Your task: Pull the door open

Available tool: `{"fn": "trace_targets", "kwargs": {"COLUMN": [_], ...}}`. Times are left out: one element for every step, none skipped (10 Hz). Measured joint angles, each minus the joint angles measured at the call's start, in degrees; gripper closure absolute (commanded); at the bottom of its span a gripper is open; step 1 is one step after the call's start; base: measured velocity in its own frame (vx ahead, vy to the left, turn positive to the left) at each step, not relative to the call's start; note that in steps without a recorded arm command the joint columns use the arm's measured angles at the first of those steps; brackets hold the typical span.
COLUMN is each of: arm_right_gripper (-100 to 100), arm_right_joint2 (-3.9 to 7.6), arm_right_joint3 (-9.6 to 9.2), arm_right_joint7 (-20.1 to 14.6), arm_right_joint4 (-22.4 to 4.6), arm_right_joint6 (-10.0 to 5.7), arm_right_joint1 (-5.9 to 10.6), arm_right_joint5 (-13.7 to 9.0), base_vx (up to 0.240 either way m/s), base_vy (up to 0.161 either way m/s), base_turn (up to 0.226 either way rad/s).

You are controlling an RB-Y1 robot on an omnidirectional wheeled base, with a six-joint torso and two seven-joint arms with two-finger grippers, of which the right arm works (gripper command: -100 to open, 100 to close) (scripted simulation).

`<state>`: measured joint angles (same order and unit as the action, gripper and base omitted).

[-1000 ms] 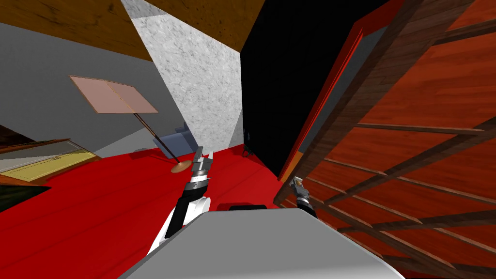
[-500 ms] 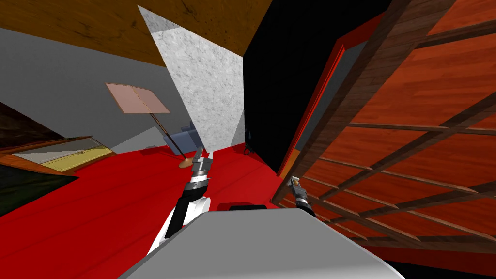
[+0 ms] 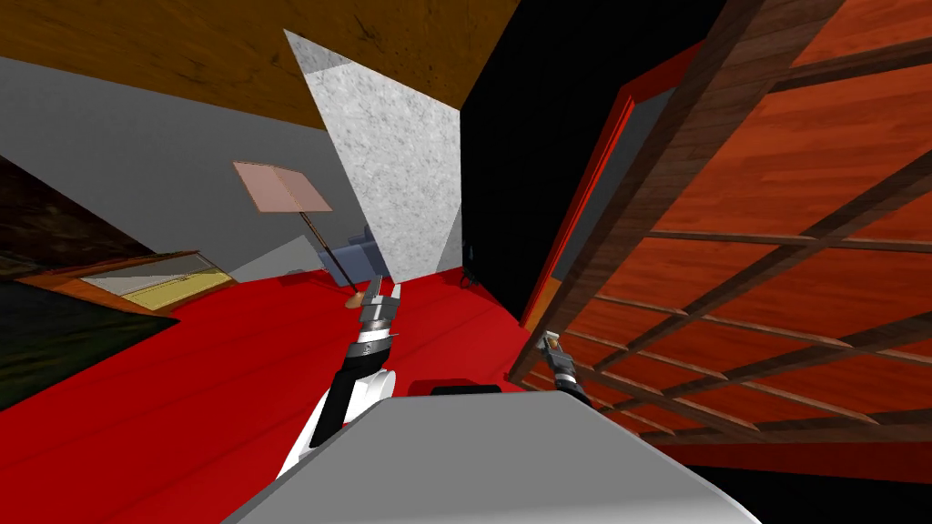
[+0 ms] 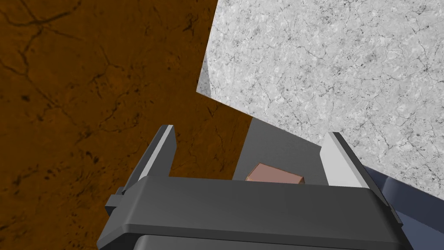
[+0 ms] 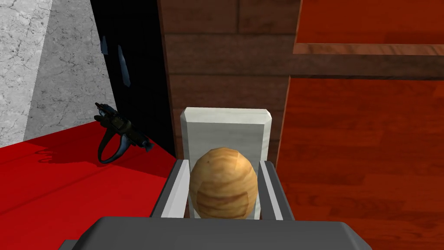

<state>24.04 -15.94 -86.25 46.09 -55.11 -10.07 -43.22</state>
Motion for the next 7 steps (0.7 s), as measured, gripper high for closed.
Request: {"fn": "trace_targets", "kwargs": {"arm_right_gripper": [100, 100, 100, 100, 100, 100, 100], "arm_right_joint2": [0.31, 0.68, 1.05, 1.26, 1.62, 1.54, 1.88], "arm_right_joint3": [-0.74, -1.44, -2.11, -2.87, -3.49, -3.72, -4.22], "arm_right_joint7": [-0.5, -0.9, -1.2, -1.8, -2.1, -2.1, -2.3], "arm_right_joint4": [-0.1, 0.3, 1.0, 0.7, 1.5, 1.6, 1.7], "arm_right_joint6": [-0.32, -0.55, -0.60, -1.12, -1.21, -1.06, -1.36], "arm_right_joint1": [0.00, -0.35, -0.89, -0.82, -1.32, -1.47, -1.75], "arm_right_joint5": [0.4, 0.8, 1.2, 1.7, 2.0, 2.1, 2.4], "base_vx": [-0.198, -0.203, -0.208, -0.226, -0.102, -0.142, -0.192], "base_vy": [-0.004, -0.015, -0.013, -0.018, -0.005, -0.018, -0.041], "base_turn": [0.046, 0.054, 0.042, 0.042, 0.020, 0.079, 0.071]}}
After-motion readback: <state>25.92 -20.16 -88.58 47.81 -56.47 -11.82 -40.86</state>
